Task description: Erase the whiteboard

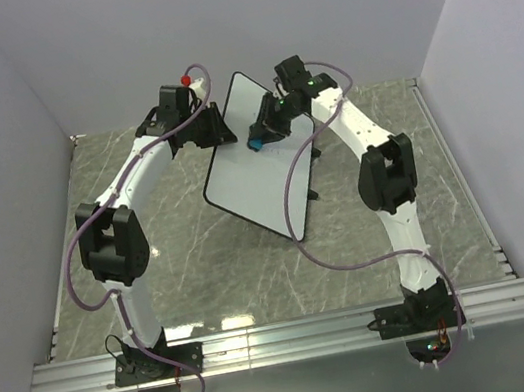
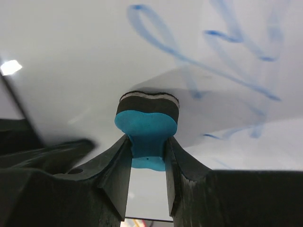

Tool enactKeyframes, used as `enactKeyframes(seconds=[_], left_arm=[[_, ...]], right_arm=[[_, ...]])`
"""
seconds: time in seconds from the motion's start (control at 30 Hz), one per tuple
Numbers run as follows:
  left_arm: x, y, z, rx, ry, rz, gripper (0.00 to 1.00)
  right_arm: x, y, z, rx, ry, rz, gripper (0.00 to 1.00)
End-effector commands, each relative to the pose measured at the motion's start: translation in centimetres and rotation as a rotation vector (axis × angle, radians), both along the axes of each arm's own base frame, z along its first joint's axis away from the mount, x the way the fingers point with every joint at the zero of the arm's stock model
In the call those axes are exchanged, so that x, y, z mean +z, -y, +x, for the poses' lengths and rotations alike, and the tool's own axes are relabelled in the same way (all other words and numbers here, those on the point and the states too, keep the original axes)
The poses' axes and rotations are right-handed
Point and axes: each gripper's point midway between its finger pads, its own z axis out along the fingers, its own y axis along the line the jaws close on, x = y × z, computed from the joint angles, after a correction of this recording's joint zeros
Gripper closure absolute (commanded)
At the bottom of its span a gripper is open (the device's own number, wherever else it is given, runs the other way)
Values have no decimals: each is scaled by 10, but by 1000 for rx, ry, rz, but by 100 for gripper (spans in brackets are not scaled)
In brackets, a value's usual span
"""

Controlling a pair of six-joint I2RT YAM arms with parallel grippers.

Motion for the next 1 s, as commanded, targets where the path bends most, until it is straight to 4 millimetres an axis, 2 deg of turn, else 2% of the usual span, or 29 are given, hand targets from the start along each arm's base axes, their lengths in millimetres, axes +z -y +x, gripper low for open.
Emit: enactKeyframes(seconds=[0.0,0.13,0.17,0.2,0.23,0.33,0.37,0.5,0.6,0.7,0.73,0.8,0.83,0.9,0.97], left_arm=[[-55,41,-76,-254,-220,61,100],[-55,39,-77,-250,-221,64,100],[-55,39,-77,-250,-219,63,100],[-55,38,-78,-249,-220,65,100],[-56,38,-78,-249,-224,62,100],[-56,37,-78,-247,-224,64,100],[-56,37,-78,-245,-224,65,100],[-56,37,-78,-246,-225,64,100],[-59,38,-77,-246,-232,60,100],[-60,39,-75,-248,-236,57,100],[-60,39,-75,-248,-236,57,100],[-61,40,-74,-249,-239,55,100],[-61,40,-74,-249,-239,55,100],[-61,40,-75,-250,-241,54,100],[-62,40,-75,-248,-244,56,100]], right_arm=[[5,-47,-1,50,-34,155,100],[-20,-24,1,2,-102,144,100],[-39,-13,-9,-13,-153,124,100],[-46,2,-3,-44,-150,123,100],[-64,14,-16,-62,-204,107,100],[-86,41,-26,-105,-254,98,100],[-104,49,-40,-102,-301,75,100],[-123,55,-74,-50,-350,18,100],[-120,41,-99,22,-350,4,100],[-106,21,-114,106,-336,-8,100],[-95,13,-109,133,-297,-2,100],[-82,0,-114,178,-286,2,100],[-68,-7,-106,189,-250,19,100],[-55,-13,-95,182,-224,53,100],[-38,-20,-77,157,-195,100,100]])
